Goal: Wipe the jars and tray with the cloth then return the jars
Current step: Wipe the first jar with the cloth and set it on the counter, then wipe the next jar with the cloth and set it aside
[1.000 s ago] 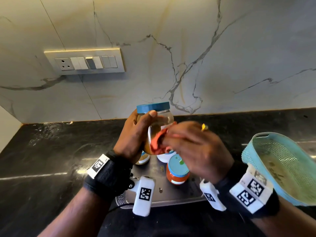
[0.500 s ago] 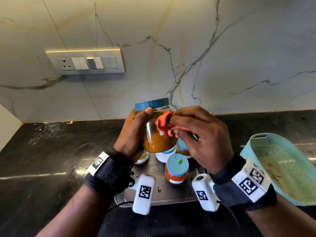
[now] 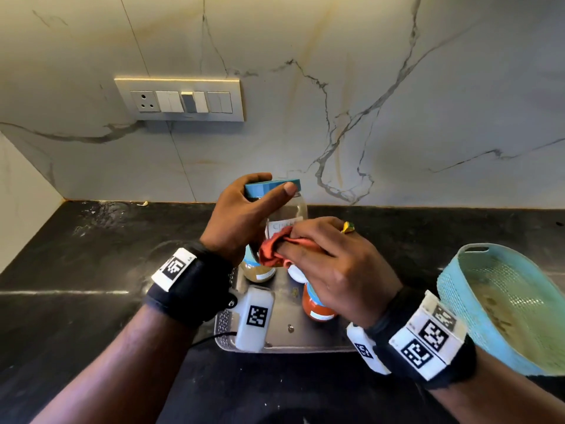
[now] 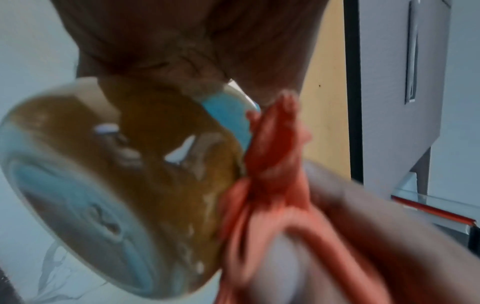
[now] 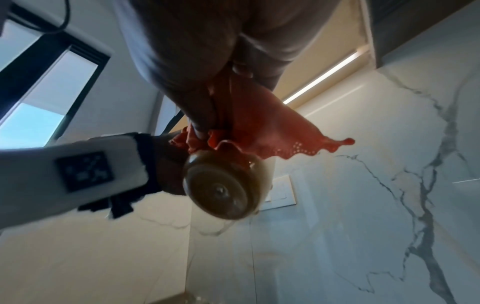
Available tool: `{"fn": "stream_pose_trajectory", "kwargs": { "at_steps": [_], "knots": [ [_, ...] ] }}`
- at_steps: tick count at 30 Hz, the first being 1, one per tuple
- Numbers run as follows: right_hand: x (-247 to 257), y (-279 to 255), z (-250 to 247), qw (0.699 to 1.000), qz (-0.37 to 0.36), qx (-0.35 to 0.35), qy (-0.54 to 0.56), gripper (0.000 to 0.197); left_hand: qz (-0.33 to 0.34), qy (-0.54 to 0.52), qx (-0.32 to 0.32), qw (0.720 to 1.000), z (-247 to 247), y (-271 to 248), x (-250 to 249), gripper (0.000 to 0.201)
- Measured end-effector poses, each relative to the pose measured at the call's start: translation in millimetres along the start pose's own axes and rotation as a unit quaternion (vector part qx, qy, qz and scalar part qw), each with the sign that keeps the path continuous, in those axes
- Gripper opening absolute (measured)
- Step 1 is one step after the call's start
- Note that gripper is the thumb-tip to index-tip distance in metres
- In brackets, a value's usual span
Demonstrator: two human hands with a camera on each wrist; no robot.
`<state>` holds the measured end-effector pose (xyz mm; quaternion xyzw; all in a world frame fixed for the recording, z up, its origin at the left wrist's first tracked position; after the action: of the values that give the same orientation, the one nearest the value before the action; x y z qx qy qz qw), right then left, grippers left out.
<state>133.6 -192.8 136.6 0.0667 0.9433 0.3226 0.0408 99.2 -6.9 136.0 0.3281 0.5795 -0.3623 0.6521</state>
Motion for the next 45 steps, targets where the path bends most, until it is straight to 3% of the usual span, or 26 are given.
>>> {"fn": "stream_pose_trajectory", "kwargs": {
  "at_steps": [4,9,13,15,19,22,24,29,37,42,45],
  "knots": [
    [2,-11,5,1.000,-0.003,0.008,0.025,0.021,-0.013,-0.012,-0.020,1.000,-11,-8,2,0.079],
    [-5,-10,17,0.996,0.063,0.007,0.063,0.017,-0.023,-0.037,-0.055,0.997,-33,-20,4,0.084],
    [-6,-7,36,0.990,0.107,0.035,0.083,0.019,-0.028,0.034,-0.055,0.997,-69,-34,12,0.073],
    [-1,-4,46,0.986,0.121,0.031,0.109,0.022,-0.017,0.111,-0.051,0.992,-96,-44,20,0.080],
    [18,-2,67,0.978,0.140,0.035,0.154,0.028,-0.020,0.274,-0.077,0.958,-167,-65,39,0.080],
    [35,1,85,0.975,0.140,0.052,0.165,0.028,-0.041,0.390,-0.113,0.913,-222,-77,57,0.079],
    [47,3,96,0.974,0.134,0.068,0.172,0.028,-0.067,0.421,-0.138,0.894,-256,-86,68,0.079],
    [69,10,116,0.966,0.138,0.111,0.186,0.030,-0.113,0.416,-0.206,0.878,-315,-111,92,0.078],
    [85,14,123,0.957,0.140,0.152,0.203,0.028,-0.164,0.423,-0.225,0.862,-342,-118,116,0.084],
    [85,11,124,0.957,0.136,0.162,0.198,0.027,-0.154,0.420,-0.228,0.865,-338,-121,106,0.112],
    [83,6,119,0.956,0.155,0.154,0.196,0.030,-0.118,0.444,-0.270,0.846,-335,-123,97,0.093]
  ]
}}
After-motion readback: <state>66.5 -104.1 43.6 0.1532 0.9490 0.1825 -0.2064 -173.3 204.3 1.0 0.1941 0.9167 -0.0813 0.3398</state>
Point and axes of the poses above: each hand's wrist, its own y-axis towards the middle knuckle, its own z-axis out of the palm, x = y × z, the point moved 2 cm from there along y, towards the middle knuckle, and after that the axes turned 4 degrees about -y, right-handed, at the moved point
